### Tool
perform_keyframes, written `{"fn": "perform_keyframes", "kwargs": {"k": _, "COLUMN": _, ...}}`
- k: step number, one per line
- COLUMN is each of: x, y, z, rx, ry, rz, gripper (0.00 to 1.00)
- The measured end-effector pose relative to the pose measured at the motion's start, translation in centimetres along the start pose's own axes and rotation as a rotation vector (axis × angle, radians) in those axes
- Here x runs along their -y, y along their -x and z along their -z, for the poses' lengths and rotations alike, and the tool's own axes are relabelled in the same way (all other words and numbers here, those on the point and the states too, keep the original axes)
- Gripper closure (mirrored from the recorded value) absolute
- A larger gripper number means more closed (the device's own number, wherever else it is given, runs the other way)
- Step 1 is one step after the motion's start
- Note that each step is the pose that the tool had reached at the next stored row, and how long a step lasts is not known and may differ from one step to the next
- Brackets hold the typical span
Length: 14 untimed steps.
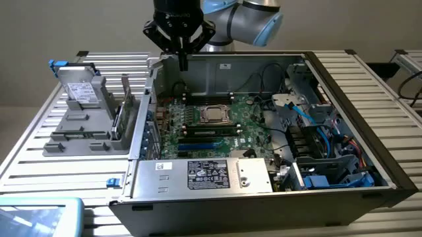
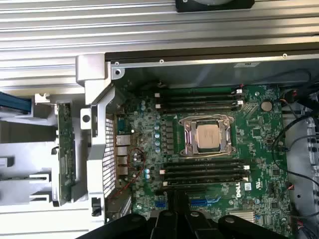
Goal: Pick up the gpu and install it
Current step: 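Reach for the gpu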
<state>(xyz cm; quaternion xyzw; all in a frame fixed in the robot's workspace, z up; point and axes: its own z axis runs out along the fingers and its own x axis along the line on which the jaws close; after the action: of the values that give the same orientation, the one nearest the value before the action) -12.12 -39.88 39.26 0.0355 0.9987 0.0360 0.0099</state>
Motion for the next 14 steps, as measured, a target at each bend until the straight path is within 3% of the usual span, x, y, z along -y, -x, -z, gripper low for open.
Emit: {"fn": "perform_keyframes", "kwargs": {"k": 14, "x": 0.01, "y": -0.03, "z": 0.00, "rx": -0.0003, "ry": 0.0051, "rz": 0.000, "gripper": 0.88}}
